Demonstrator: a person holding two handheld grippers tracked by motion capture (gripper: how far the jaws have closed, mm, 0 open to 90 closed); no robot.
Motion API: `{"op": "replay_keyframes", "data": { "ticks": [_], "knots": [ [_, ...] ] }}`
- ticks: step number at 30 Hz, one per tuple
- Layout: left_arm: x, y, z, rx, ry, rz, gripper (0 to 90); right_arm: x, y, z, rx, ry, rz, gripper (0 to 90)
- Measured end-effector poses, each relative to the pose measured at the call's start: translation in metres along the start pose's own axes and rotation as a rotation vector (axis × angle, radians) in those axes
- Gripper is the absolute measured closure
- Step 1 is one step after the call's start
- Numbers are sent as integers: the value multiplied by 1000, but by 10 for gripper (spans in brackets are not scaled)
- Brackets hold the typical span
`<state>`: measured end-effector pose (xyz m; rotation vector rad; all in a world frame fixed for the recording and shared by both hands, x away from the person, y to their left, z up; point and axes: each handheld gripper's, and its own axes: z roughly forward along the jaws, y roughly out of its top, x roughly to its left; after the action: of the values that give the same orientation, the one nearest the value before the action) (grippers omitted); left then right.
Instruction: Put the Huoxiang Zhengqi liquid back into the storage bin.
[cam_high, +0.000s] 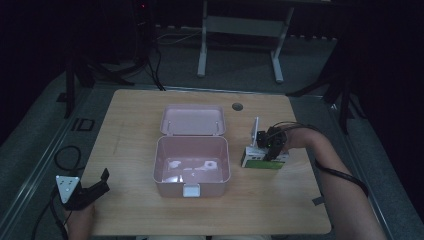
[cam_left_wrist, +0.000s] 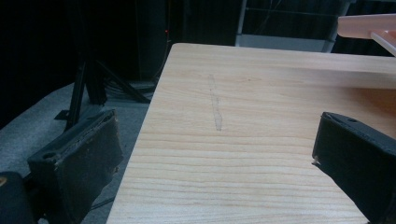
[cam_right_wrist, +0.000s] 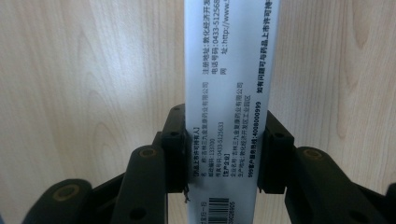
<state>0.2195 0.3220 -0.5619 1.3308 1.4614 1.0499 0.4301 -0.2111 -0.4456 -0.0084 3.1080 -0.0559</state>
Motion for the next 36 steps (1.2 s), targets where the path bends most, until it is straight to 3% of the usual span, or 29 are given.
{"op": "replay_keyframes", "data": {
  "ticks": [14, 24, 30, 36],
  "knots": [
    [0, 0, 0, 0, 2, 0, 14, 21, 7, -17, 4, 11, -5, 620],
    [0, 0, 0, 0, 4, -2, 14, 34, 13, -41, -9, 6, -28, 621],
    [0, 0, 0, 0, 5, -1, 14, 40, 16, -54, 10, 1, -5, 620],
    [0, 0, 0, 1, 7, -1, 13, 45, 16, -74, -6, -19, 20, 621]
  ]
}}
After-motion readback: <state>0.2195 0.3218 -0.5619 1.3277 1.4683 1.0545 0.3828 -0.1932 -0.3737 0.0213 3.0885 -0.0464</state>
